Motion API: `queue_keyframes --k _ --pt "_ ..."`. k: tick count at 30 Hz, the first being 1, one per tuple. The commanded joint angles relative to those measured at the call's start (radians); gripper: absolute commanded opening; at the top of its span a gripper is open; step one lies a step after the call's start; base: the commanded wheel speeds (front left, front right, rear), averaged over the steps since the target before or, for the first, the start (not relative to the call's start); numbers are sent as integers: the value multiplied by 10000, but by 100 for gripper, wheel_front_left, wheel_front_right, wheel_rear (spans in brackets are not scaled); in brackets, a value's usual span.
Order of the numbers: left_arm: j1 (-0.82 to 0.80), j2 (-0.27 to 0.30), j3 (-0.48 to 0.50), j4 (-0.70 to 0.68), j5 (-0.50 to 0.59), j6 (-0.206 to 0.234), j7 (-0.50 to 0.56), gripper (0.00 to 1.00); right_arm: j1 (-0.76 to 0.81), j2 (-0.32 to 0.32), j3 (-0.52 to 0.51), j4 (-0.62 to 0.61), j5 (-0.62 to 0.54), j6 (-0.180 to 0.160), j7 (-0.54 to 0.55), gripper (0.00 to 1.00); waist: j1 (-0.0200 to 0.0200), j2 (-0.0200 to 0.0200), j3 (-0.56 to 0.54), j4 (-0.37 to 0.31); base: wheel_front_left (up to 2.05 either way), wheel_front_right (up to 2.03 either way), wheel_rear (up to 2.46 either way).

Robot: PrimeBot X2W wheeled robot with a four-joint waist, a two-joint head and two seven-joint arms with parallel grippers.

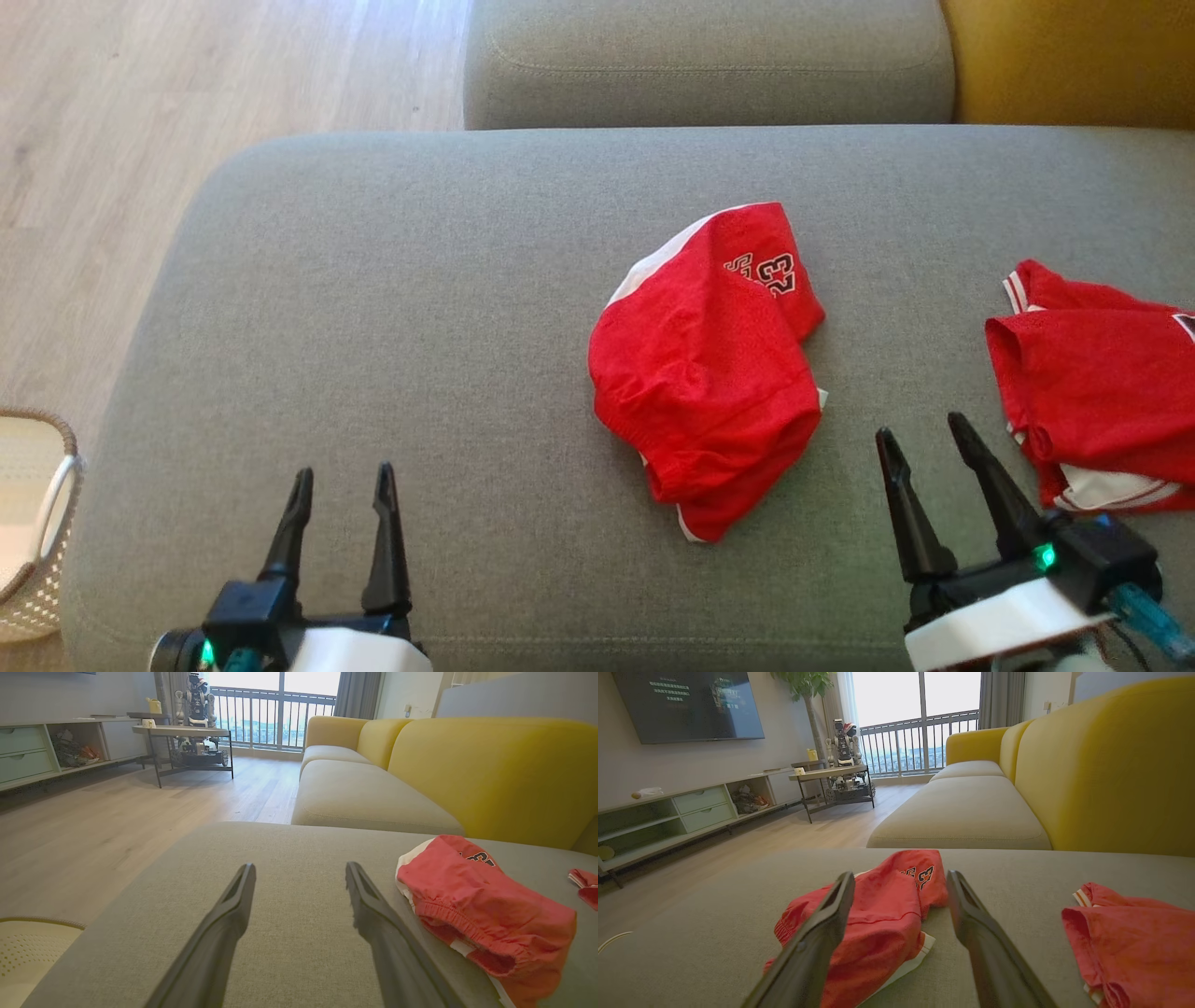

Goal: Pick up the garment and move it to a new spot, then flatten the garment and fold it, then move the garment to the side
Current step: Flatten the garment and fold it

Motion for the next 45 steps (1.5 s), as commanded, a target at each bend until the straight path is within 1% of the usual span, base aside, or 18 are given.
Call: queue_keyframes --k 1,11,16,19,22,24,27,29,30,31,34,38,45 --pt "-379 -110 386 -253 112 -77 -121 100 -154 -76 233 -330 58 -4 -65 100 1 -1 -6 -4 0 0 0" --pt "-334 -290 480 73 484 -695 -122 100 -186 -76 312 -318 222 -4 -65 100 1 -1 -29 -131 0 0 0" --pt "-369 -333 245 350 660 -1153 -122 100 -228 -76 287 -351 230 -4 -65 100 1 -1 31 -225 0 0 0" --pt "-481 -351 -121 688 705 -1664 -122 100 -303 -76 317 -366 225 -4 -65 100 1 -1 121 -331 0 0 0" --pt "-761 -311 -708 1294 810 -2422 -122 100 -426 -76 327 -425 223 -4 -65 100 1 -1 293 -481 0 0 0" --pt "-1059 -291 -1183 1765 860 -2836 -122 100 -508 -76 340 -467 198 -4 -65 100 1 -1 434 -607 0 0 0" --pt "-1676 -211 -2006 2503 918 -3166 -122 100 -673 -76 348 -539 146 -4 -65 100 1 -1 743 -854 0 0 0" --pt "-2189 -176 -2445 2894 883 -3247 -122 100 -836 -76 337 -611 126 -4 -65 100 1 -1 1015 -1041 0 0 0" --pt "-2189 -176 -2445 2894 883 -3247 -122 100 -836 -76 337 -611 126 -4 -65 100 1 -1 1015 -1041 0 0 0" --pt "-2701 -160 -2766 3233 814 -3279 -122 100 -992 -76 334 -682 111 -4 -65 100 1 -1 1306 -1239 0 0 0" --pt "-3379 -119 -3208 3769 674 -3300 -122 100 -1144 -76 299 -730 108 -4 -65 100 1 -1 1602 -1483 0 0 0" --pt "-4070 28 -3894 4461 184 -3305 -122 100 -1298 -76 300 -753 150 -4 -65 100 1 -1 1897 -1793 0 0 0" --pt "-4902 320 -4448 4619 -337 -3307 -122 100 -1468 -76 290 -782 192 -4 -65 100 1 -1 2068 -2188 0 0 0"
